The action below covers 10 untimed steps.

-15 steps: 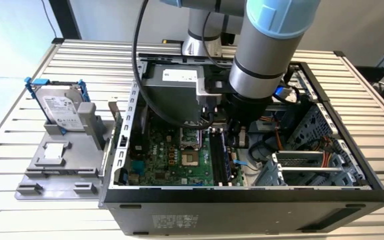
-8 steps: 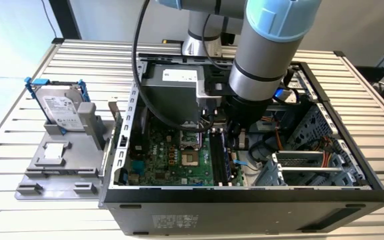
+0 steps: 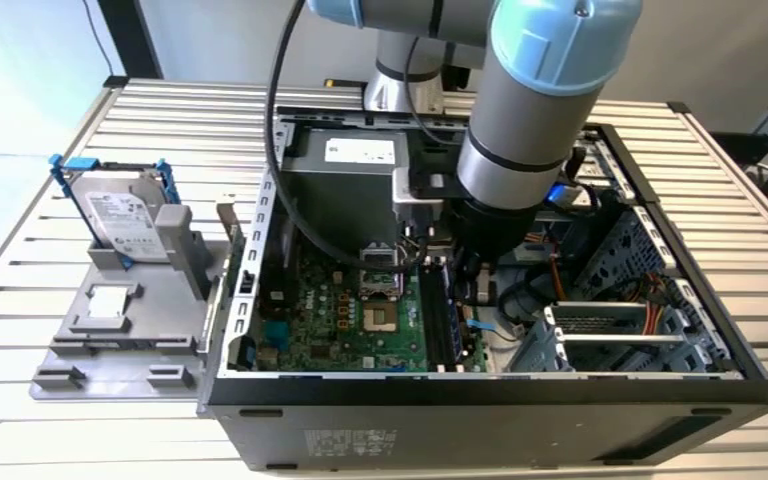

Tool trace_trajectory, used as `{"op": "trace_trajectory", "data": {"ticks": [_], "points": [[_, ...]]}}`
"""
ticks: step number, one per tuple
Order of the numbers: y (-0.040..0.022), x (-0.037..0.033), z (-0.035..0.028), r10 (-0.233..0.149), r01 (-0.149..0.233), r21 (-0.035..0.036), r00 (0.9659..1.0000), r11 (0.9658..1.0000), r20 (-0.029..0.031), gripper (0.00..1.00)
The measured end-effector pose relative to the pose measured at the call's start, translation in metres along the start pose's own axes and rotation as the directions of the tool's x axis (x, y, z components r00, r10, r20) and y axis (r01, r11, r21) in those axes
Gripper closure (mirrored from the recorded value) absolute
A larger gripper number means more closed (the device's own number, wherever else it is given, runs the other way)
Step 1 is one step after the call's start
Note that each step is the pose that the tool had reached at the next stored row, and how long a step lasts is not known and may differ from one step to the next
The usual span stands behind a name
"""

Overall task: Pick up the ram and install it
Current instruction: 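Press down the ram until it locks into place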

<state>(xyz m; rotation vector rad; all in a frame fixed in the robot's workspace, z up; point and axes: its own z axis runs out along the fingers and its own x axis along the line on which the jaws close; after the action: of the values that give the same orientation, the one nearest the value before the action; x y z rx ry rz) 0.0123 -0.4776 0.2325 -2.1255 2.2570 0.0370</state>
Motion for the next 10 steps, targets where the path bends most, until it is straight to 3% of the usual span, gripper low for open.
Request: {"op": "trace_trajectory", "data": {"ticks": [10], "points": [[0.0001,0.0027,0.0166,0.0,0.0,-0.0007,1.0,1.0,-0.0032,1.0]]}}
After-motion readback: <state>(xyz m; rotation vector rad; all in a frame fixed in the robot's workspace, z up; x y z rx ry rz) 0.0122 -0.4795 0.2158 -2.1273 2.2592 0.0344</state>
